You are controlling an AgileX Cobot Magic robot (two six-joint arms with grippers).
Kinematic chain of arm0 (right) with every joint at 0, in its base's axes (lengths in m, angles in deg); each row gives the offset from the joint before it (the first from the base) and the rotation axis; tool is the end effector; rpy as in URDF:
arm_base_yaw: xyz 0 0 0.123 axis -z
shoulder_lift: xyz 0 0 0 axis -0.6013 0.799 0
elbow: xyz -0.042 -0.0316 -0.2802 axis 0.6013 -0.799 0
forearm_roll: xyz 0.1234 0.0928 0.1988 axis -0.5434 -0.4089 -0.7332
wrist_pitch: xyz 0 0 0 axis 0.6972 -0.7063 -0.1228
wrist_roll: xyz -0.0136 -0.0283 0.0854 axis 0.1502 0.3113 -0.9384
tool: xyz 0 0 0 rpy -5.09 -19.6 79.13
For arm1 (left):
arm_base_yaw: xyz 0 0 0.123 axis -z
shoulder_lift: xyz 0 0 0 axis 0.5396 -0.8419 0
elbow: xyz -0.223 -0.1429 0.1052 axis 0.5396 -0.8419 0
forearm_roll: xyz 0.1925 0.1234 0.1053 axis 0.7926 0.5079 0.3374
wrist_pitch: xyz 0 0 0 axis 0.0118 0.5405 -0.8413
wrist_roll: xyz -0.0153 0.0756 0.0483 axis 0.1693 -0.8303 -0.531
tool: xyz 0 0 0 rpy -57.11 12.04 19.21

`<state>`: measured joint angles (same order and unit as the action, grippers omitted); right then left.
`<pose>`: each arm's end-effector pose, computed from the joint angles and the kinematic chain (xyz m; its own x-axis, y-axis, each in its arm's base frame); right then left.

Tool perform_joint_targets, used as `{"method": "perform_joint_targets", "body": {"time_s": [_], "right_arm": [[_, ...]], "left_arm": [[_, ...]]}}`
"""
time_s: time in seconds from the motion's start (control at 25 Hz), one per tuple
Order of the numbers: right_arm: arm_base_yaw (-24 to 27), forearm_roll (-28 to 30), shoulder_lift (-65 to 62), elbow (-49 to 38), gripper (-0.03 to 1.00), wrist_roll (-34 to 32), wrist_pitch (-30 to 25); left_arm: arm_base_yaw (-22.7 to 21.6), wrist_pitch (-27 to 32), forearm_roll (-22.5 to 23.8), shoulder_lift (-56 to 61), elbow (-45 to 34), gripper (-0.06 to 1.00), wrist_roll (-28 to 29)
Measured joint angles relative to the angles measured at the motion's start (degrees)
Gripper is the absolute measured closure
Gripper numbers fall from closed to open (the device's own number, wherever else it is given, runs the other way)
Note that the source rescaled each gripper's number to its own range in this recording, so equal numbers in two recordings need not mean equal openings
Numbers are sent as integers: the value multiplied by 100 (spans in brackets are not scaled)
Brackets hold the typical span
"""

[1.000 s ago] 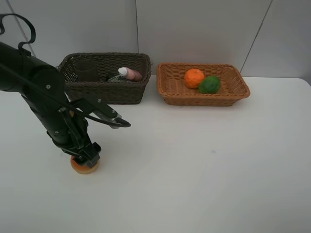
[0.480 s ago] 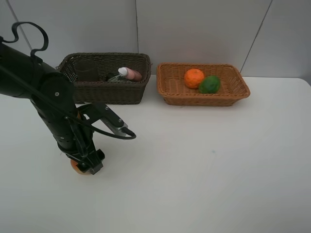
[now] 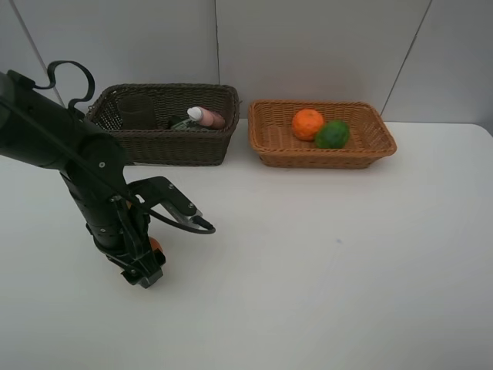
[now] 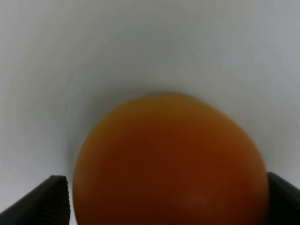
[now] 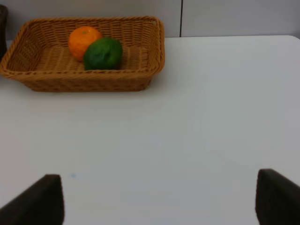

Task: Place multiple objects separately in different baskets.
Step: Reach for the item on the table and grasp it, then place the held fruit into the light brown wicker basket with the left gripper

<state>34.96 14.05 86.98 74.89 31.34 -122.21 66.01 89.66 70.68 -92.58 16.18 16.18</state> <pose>-0.0080 -0.0054 0.2833 -0.4330 0.0142 -0.9013 0.0279 0.9996 0.0024 0.2390 -0.1508 0.0950 -0.7061 0.7022 -0.0914 0.6979 0.7119 0.0782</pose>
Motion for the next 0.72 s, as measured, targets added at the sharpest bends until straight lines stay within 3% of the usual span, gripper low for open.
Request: {"method": "perform_joint_targets", "body": {"time_s": [0.2,0.28,0.36,0.72], "right_arm": [[0,0,0,0,34,0,0],[0,0,0,0,34,0,0],[0,0,0,0,34,0,0],[0,0,0,0,34,0,0]], "left_arm": [[0,-12,0,0,0,-4,0],[0,-23,0,0,0,5,0],[0,-23,0,0,0,21,0],[0,-28,0,0,0,22,0]]}}
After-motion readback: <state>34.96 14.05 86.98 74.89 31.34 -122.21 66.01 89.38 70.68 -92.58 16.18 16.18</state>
